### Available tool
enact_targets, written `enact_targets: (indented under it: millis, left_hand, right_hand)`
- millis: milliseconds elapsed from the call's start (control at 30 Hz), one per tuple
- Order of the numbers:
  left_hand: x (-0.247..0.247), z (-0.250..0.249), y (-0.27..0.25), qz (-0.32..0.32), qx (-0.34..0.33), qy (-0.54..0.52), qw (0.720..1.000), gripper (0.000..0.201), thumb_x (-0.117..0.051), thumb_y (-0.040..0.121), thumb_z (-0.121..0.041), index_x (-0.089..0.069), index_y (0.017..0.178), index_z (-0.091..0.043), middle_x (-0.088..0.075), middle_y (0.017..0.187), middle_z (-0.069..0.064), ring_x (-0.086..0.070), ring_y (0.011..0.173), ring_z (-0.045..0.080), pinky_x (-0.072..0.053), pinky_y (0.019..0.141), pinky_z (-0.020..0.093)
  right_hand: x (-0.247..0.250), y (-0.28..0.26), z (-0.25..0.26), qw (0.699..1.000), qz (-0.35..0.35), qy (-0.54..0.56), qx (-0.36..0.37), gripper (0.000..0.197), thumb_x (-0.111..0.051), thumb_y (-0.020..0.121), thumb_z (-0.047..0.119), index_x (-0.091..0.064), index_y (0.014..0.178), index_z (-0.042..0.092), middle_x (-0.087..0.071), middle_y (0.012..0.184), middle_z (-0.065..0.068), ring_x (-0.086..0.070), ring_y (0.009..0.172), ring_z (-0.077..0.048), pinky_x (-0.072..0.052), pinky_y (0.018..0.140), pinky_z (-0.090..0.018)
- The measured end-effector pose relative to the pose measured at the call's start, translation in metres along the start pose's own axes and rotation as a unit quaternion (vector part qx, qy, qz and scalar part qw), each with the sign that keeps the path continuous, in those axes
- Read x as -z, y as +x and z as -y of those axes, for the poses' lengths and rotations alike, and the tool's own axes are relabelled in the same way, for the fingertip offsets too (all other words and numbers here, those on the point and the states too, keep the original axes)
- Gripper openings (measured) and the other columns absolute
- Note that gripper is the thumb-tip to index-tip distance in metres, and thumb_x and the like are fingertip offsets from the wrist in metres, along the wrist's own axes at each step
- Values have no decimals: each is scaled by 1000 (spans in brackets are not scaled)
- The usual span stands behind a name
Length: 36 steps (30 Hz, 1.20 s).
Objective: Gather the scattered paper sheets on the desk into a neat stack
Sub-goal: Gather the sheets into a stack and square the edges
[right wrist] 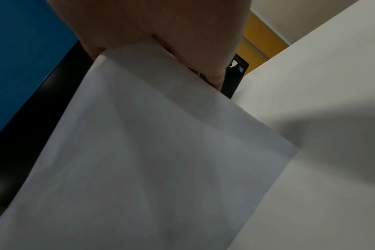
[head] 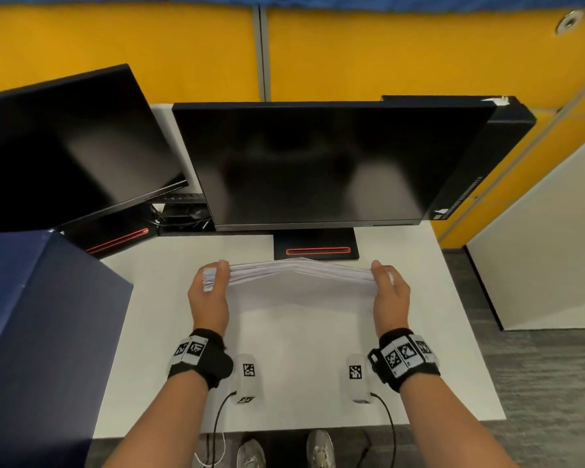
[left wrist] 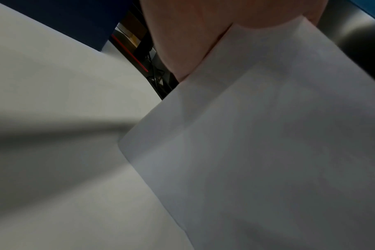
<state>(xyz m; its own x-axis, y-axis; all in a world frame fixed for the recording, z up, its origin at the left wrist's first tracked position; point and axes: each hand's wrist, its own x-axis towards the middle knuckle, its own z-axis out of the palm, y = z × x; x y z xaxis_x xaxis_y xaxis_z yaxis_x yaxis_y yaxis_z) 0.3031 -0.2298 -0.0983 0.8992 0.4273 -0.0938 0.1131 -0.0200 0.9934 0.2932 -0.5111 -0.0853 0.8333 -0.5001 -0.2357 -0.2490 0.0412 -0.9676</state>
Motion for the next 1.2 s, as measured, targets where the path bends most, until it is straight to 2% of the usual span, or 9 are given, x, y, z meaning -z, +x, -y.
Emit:
enact_targets:
  millis: [100, 233, 333, 467, 600, 733, 800, 966, 1200]
  left_hand:
    - [6, 3, 3, 68, -32, 71, 995, 45, -63, 85, 14, -57, 124, -8, -62, 109, -6, -60, 91, -15, -46, 81, 5]
    - [3, -12, 8, 26, 20, 96, 995, 25, -86, 76, -21, -68, 93, -23, -72, 91, -6, -70, 91, 12, -56, 81, 24]
    - [2, -55, 25, 44, -67, 146, 986, 19, -86, 75, -31, -71, 85, -27, -73, 85, -11, -67, 79, 2, -57, 82, 32]
    - [-24, -139, 23, 202, -266, 296, 895, 19, -84, 75, -37, -74, 82, -22, -71, 76, -9, -66, 74, 7, -51, 69, 24]
    - [-33, -171, 11, 232, -333, 395, 824, 35, -83, 67, -52, -72, 90, -29, -62, 70, -17, -58, 72, 6, -53, 76, 37]
    - [32, -123, 25, 60, -199, 249, 946, 94, -94, 50, -53, -52, 133, -35, -63, 119, -15, -54, 115, 3, -41, 100, 24]
    - [32, -89, 13, 122, -112, 88, 982, 112, -97, 49, -41, -41, 144, -24, -56, 141, -5, -50, 131, 7, -38, 107, 22]
    - [-7, -49, -15, 117, -32, -18, 992, 39, -91, 63, -7, -73, 94, -24, -78, 89, -16, -73, 86, 2, -54, 74, 18]
    - [-28, 22, -11, 152, 34, 27, 987, 31, -84, 77, -11, -69, 97, -29, -74, 93, -18, -70, 82, -8, -52, 71, 9]
  right_hand:
    - [-2, 4, 5, 1000, -1, -20, 2, 30, -53, 94, 46, -63, 82, 19, -62, 83, -1, -57, 82, -19, -46, 81, -32]
    - [11, 5, 17, 989, 53, -114, 83, 17, -59, 93, 37, -62, 83, 25, -64, 85, 4, -58, 80, -9, -47, 74, -26]
    - [23, 5, 39, 951, 166, -230, 125, 31, -84, 69, 36, -64, 92, 29, -68, 88, 12, -62, 81, 2, -51, 73, -18]
    - [-15, -10, 77, 873, 272, -349, 204, 54, -83, 67, 47, -60, 114, 36, -67, 94, 16, -63, 85, -1, -51, 75, -19]
    - [-50, -23, 90, 902, 256, -269, 220, 11, -76, 79, 26, -70, 86, 31, -70, 74, 12, -63, 69, 1, -47, 64, -18]
    - [-24, -23, 74, 967, 211, -82, 113, 11, -80, 77, 13, -73, 80, 20, -74, 68, 19, -68, 64, 5, -50, 57, -9]
    - [-17, -27, 66, 977, 185, -29, 98, 15, -80, 76, 7, -73, 79, 20, -76, 71, 17, -70, 66, 1, -52, 57, -12]
    - [-23, -34, 51, 969, 216, -1, 118, 31, -77, 76, -6, -69, 87, 22, -74, 76, 25, -69, 71, 10, -50, 62, -6]
    - [-24, -17, -23, 981, 185, -41, 35, 52, -87, 68, 8, -62, 103, 36, -70, 100, 18, -66, 86, 14, -52, 72, -8]
